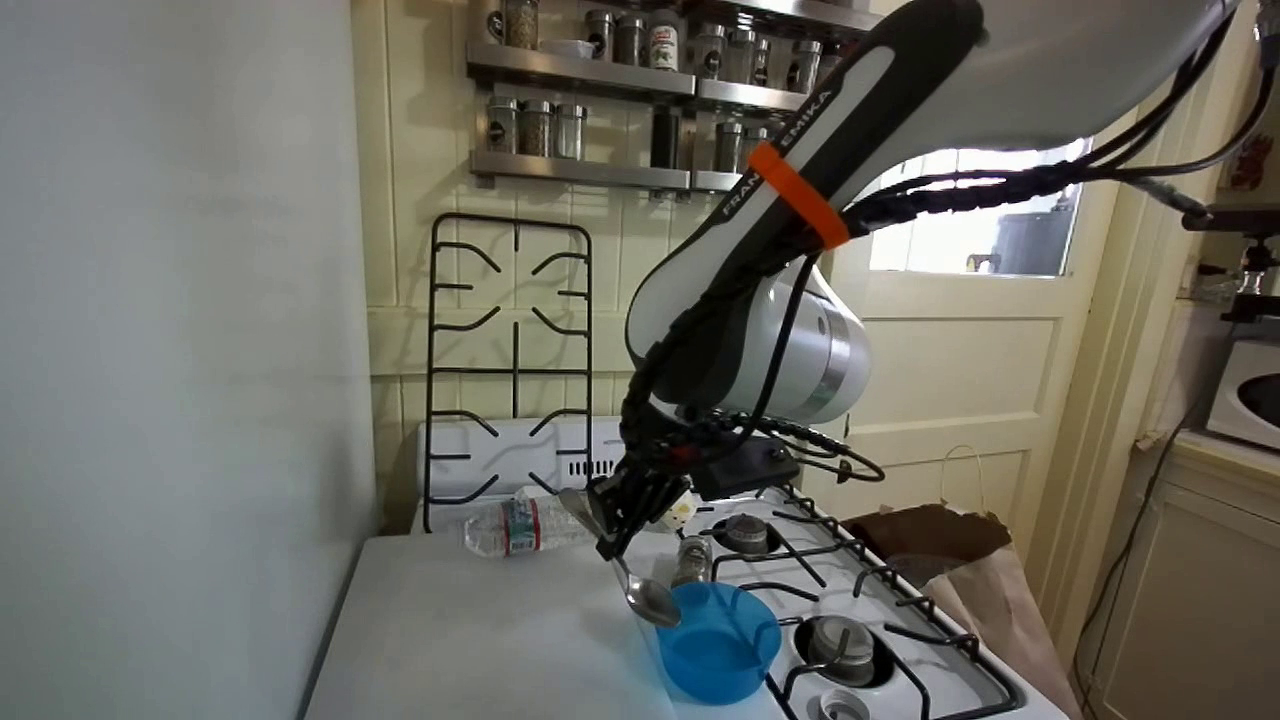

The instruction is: Put the spoon in the bowl

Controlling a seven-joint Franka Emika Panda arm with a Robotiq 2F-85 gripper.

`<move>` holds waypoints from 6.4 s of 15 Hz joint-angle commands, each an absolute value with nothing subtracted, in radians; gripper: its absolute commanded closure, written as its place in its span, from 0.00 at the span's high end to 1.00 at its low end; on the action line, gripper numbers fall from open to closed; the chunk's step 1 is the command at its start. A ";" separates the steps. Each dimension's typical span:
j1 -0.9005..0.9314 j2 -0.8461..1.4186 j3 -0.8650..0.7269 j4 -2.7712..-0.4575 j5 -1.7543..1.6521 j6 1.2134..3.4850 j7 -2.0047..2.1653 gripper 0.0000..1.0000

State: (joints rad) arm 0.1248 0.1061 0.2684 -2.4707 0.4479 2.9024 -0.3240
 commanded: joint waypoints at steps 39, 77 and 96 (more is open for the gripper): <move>0.075 -0.127 0.064 -2.702 0.290 2.674 -0.145 1.00; 0.110 0.204 0.140 -2.281 0.109 2.463 -0.189 0.02; 0.067 0.425 0.264 -2.042 0.081 2.548 -0.549 0.32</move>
